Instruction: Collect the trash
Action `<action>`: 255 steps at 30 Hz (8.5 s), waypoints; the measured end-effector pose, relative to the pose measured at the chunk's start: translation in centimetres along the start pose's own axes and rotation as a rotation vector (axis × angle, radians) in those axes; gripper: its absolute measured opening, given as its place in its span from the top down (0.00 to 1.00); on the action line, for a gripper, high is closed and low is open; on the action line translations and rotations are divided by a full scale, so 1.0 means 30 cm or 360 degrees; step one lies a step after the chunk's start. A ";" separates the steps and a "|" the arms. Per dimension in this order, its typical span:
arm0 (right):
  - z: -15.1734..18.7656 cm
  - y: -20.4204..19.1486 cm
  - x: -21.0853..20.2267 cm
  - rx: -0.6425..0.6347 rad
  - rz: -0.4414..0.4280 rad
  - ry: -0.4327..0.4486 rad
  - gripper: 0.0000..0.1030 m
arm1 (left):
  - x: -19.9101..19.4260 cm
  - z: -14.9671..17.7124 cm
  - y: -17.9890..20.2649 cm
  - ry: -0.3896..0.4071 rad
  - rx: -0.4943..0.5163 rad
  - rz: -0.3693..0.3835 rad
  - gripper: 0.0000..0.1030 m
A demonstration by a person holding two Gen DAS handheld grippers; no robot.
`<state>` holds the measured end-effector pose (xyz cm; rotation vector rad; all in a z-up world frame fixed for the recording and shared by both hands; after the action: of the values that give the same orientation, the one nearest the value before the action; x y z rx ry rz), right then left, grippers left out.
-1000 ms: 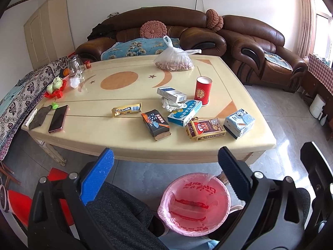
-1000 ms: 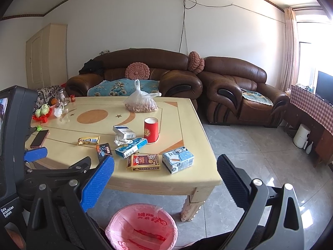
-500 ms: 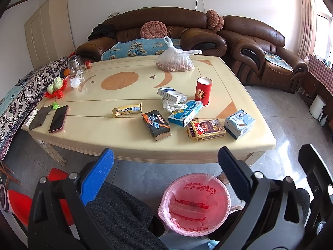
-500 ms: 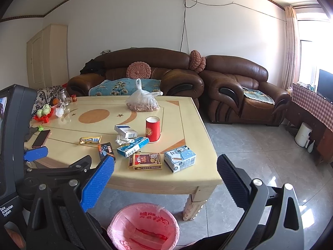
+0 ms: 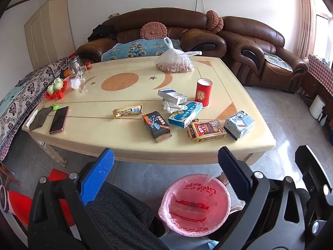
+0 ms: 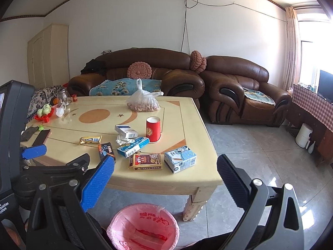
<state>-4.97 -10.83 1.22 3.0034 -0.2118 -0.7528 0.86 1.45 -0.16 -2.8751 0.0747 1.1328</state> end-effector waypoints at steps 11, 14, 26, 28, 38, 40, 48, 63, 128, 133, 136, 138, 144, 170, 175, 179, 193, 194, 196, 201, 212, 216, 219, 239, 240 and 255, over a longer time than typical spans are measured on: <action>0.008 0.022 0.089 -0.0034 -0.0036 -0.0029 0.06 | 0.066 -0.020 -0.045 -0.0057 -0.0027 -0.0032 0.05; 0.002 0.044 0.128 -0.0032 -0.0025 -0.0058 0.06 | 0.091 -0.025 -0.067 -0.0065 -0.0025 -0.0053 0.05; -0.020 0.108 0.319 -0.0018 -0.0150 -0.0279 0.06 | 0.191 -0.114 -0.155 -0.0109 0.0047 -0.0034 0.05; -0.028 0.110 0.350 -0.0038 -0.0165 -0.0313 0.06 | 0.211 -0.135 -0.176 -0.0120 0.0073 -0.0032 0.05; -0.042 0.092 0.504 -0.0217 -0.0209 -0.0473 0.06 | 0.329 -0.231 -0.228 -0.0172 0.0260 -0.0104 0.05; -0.043 0.090 0.535 -0.0258 -0.0233 -0.0511 0.06 | 0.354 -0.246 -0.229 -0.0178 0.0317 -0.0088 0.05; -0.056 0.086 0.663 -0.0352 -0.0309 -0.0666 0.06 | 0.480 -0.295 -0.234 -0.0294 0.0518 0.0000 0.05; -0.028 0.119 0.918 -0.0350 -0.0427 -0.0983 0.06 | 0.723 -0.353 -0.291 -0.0480 0.0824 0.0197 0.05; 0.057 0.101 1.276 -0.0433 -0.0482 -0.1418 0.23 | 1.040 -0.263 -0.329 -0.0958 0.1257 0.0674 0.72; 0.065 0.070 1.233 -0.0408 -0.0451 -0.1386 0.23 | 1.000 -0.238 -0.307 -0.0925 0.1227 0.0555 0.81; 0.053 0.077 1.211 -0.0410 -0.0421 -0.1349 0.23 | 0.983 -0.217 -0.295 -0.0900 0.1179 0.0491 0.82; 0.049 0.078 1.194 -0.0410 -0.0405 -0.1330 0.23 | 0.973 -0.206 -0.300 -0.0885 0.1131 0.0466 0.82; 0.034 0.080 1.151 -0.0420 -0.0351 -0.1291 0.23 | 0.942 -0.204 -0.348 -0.0869 0.1033 0.0437 0.83; -0.130 0.032 0.724 -0.0449 -0.0410 -0.1003 0.23 | 0.397 -0.235 -0.233 -0.0558 0.1006 0.0580 0.82; -0.095 -0.009 0.618 -0.0459 -0.0476 -0.0972 0.23 | 0.314 -0.163 -0.173 -0.0521 0.0999 0.0647 0.82; -0.054 -0.046 0.541 -0.0470 -0.0534 -0.0960 0.23 | 0.265 -0.099 -0.133 -0.0507 0.0987 0.0693 0.82; 0.043 -0.122 0.362 -0.0487 -0.0638 -0.0902 0.23 | 0.165 0.068 -0.012 -0.0475 0.1038 0.0756 0.82; 0.056 -0.126 0.356 -0.0486 -0.0643 -0.0906 0.23 | 0.163 0.079 -0.005 -0.0478 0.1041 0.0761 0.82; 0.081 -0.132 0.346 -0.0489 -0.0652 -0.0914 0.23 | 0.161 0.103 0.009 -0.0481 0.1048 0.0764 0.82; 0.147 -0.132 0.340 -0.0480 -0.0644 -0.0936 0.23 | 0.185 0.176 0.042 -0.0517 0.1048 0.0765 0.82; 0.304 -0.119 0.405 -0.0485 -0.0537 -0.1004 0.23 | 0.309 0.344 0.118 -0.0644 0.1020 0.0780 0.82; 0.359 -0.113 0.447 -0.0484 -0.0495 -0.1027 0.23 | 0.364 0.376 0.129 -0.0689 0.0958 0.0807 0.82; 0.396 -0.108 0.484 -0.0458 -0.0479 -0.1050 0.23 | 0.414 0.399 0.130 -0.0739 0.0889 0.0817 0.82; 0.670 -0.067 0.736 -0.0196 -0.0376 -0.1280 0.22 | 0.703 0.567 0.130 -0.1017 0.0525 0.0669 0.82; 0.687 -0.065 0.748 -0.0184 -0.0377 -0.1298 0.22 | 0.716 0.575 0.129 -0.1018 0.0522 0.0638 0.82; 0.811 -0.071 0.851 -0.0139 -0.0335 -0.1477 0.22 | 0.927 0.680 0.138 -0.1328 0.0421 0.0618 0.82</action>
<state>6.12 -12.41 -32.29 2.3742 0.1224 -2.0458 7.04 -2.09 -34.17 -2.0030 0.6923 2.0917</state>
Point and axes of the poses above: each gripper's, at about its wrist camera, not at the fingertips, and x roughly the way its jaws point, y to its right, z to its underside, the point moved 2 cm from there along x, roughly the way its jaws point, and after that the axes turned 2 degrees about z, right-handed, at the moved point
